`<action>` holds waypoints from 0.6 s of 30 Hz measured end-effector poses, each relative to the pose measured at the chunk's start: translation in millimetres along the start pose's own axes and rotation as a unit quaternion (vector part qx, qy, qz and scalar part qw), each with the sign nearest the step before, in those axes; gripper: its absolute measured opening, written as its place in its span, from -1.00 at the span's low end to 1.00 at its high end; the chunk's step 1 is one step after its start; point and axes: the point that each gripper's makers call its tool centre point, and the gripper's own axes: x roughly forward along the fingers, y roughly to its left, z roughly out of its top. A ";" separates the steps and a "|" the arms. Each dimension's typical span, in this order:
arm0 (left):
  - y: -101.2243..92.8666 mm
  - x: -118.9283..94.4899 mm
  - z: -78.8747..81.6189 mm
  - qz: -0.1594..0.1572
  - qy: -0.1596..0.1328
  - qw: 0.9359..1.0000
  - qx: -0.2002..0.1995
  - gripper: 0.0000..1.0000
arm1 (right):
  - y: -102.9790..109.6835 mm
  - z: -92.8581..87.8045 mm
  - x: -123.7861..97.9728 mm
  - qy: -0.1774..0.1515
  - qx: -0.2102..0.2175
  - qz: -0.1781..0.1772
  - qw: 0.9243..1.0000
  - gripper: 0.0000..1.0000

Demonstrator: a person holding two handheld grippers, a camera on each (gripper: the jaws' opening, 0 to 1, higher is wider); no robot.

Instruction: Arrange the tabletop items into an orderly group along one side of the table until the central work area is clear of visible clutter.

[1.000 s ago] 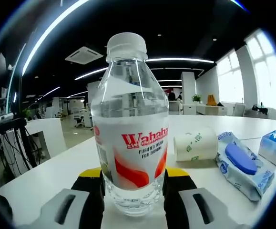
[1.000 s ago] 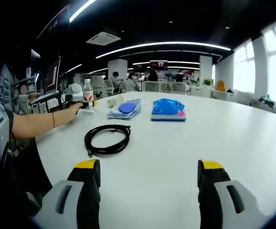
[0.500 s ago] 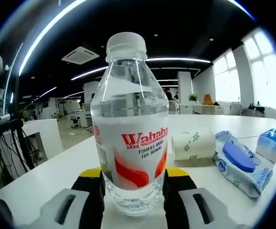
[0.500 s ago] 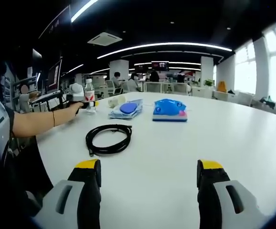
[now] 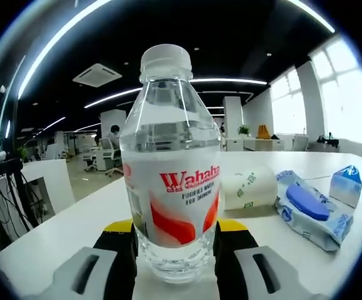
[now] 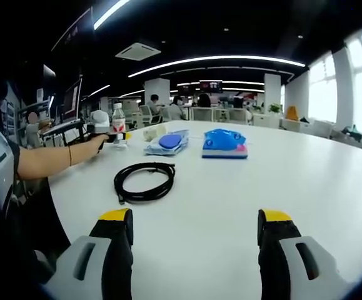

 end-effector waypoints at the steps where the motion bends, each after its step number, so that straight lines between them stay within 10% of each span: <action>1: -0.1 0.1 0.1 -0.003 0.000 1.000 0.000 -0.08 | 0.4 0.1 0.3 -0.001 0.002 0.001 1.000 0.57; 18: -1.9 6.6 0.4 -0.063 0.002 0.998 0.003 -0.09 | 7.8 -0.7 6.2 -0.001 0.004 0.010 1.000 0.57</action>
